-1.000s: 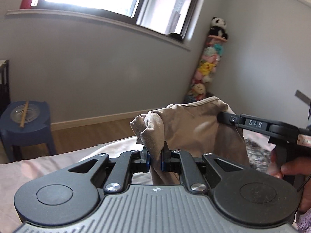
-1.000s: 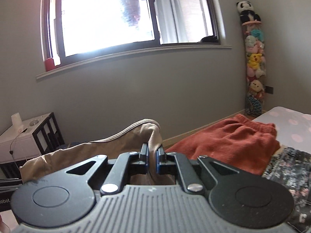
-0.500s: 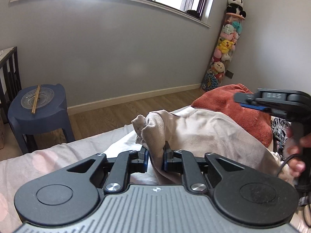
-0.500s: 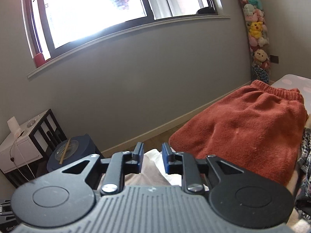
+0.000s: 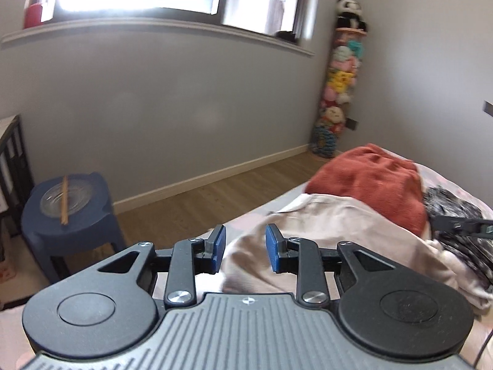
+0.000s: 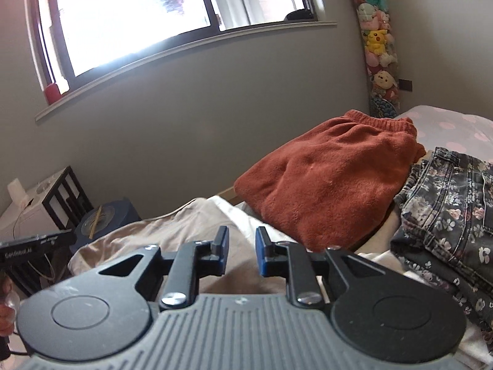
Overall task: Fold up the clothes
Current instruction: 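Lift the folded shirt with both grippers and carry it toward the clothes stack, then lower the shirt onto the white clothes stack and open both grippers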
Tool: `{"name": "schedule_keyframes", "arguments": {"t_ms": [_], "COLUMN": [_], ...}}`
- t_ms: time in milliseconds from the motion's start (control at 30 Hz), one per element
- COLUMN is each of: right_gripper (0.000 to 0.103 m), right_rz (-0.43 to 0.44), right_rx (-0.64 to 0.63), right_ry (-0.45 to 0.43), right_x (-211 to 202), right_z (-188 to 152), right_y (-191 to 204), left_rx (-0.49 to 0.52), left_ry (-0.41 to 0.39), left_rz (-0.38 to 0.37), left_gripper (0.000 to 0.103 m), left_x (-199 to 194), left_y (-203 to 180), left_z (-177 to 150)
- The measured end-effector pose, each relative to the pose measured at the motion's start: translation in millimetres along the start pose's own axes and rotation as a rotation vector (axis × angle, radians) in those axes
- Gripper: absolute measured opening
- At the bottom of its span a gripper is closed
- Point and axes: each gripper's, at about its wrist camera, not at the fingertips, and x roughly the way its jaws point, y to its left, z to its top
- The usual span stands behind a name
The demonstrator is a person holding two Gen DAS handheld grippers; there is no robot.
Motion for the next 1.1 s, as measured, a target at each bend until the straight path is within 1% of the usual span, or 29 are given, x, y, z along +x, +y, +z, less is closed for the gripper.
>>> {"name": "schedule_keyframes", "arguments": {"t_ms": [100, 200, 267, 333, 367, 467, 533, 600, 700, 833, 933, 1000, 1067, 1100], "right_gripper": [0.022, 0.023, 0.022, 0.018, 0.012, 0.002, 0.000, 0.000, 0.000, 0.000, 0.000, 0.003, 0.009, 0.015], "right_rz": [0.009, -0.002, -0.028, -0.053, -0.063, -0.078, -0.071, -0.055, -0.043, -0.019, -0.011, -0.016, -0.033, -0.044], "right_rx": [-0.066, -0.086, -0.061, -0.034, -0.024, -0.005, 0.041, 0.078, 0.102, 0.164, 0.135, 0.106, 0.083, 0.074], "right_ry": [0.014, 0.024, 0.036, 0.044, 0.044, 0.056, 0.076, 0.090, 0.098, 0.104, 0.080, 0.056, 0.038, 0.029], "right_x": [10.1, 27.2, 39.7, 50.7, 54.8, 68.5, 79.7, 89.2, 97.5, 92.8, 73.3, 56.2, 39.3, 31.5], "right_z": [-8.0, -15.0, -20.9, -25.5, -26.3, -26.2, -25.3, -25.4, -26.5, -25.5, -22.4, -22.2, -24.9, -27.0], "right_y": [22.5, 34.6, 31.2, 23.4, 18.9, 6.0, -6.0, -16.1, -24.4, -31.0, -23.6, -19.1, -16.8, -16.0], "left_rx": [0.049, 0.069, 0.069, 0.065, 0.065, 0.107, 0.126, 0.110, 0.078, 0.085, 0.088, 0.080, 0.079, 0.088], "left_ry": [0.017, 0.053, 0.087, 0.121, 0.133, 0.162, 0.183, 0.202, 0.219, 0.226, 0.193, 0.163, 0.133, 0.119], "left_rz": [-0.034, -0.040, -0.031, -0.019, -0.015, 0.015, 0.032, 0.036, 0.020, 0.009, 0.015, 0.009, -0.021, -0.040], "left_gripper": [0.025, 0.025, 0.025, 0.025, 0.025, 0.025, 0.025, 0.025, 0.025, 0.025, 0.025, 0.025, 0.025, 0.025], "left_x": [8.4, 23.0, 34.8, 47.2, 53.2, 69.7, 81.1, 90.2, 96.5, 93.0, 76.8, 61.8, 44.6, 36.2], "left_y": [-17.2, -27.3, -28.9, -28.1, -26.7, -30.6, -34.2, -33.3, -28.3, -27.6, -29.5, -29.8, -34.2, -38.5], "left_z": [-5.8, -15.7, -21.8, -27.8, -30.8, -35.6, -37.9, -38.5, -37.2, -33.6, -29.5, -28.8, -29.5, -31.0]}}
